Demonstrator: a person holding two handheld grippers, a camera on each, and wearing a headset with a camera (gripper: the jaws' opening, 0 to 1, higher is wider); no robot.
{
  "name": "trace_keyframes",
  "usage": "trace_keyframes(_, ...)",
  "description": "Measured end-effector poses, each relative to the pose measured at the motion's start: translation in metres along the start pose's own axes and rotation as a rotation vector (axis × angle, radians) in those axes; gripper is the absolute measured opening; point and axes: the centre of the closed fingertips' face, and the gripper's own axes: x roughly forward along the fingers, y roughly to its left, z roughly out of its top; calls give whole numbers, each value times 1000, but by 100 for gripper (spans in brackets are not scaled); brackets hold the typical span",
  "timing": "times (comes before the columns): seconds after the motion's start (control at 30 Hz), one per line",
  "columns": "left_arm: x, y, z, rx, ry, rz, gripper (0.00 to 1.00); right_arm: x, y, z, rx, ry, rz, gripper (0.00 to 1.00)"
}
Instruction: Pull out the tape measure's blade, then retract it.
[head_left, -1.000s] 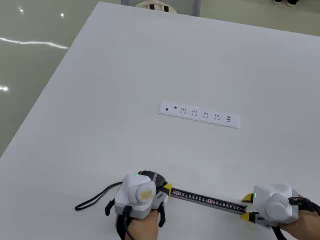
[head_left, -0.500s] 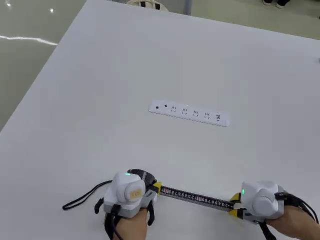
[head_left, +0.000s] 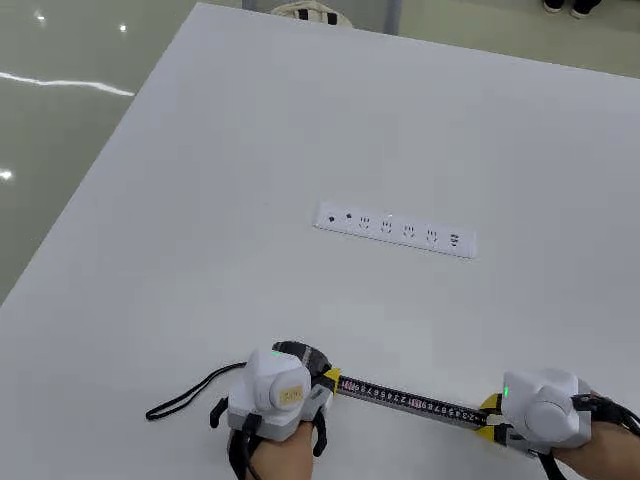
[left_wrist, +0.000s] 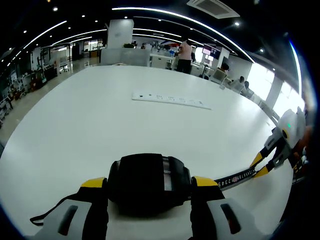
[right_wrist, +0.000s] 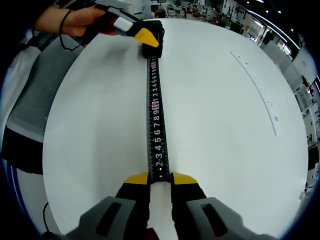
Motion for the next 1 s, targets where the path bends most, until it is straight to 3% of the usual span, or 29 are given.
trace_keyframes(0.67, 0, 0, 0, 27, -10, -14, 63, 2, 0, 5, -7, -5, -4, 14)
trace_keyframes(1.0, 0, 0, 0, 33, -11, -17, 63, 7, -1, 14, 0, -8, 27, 14)
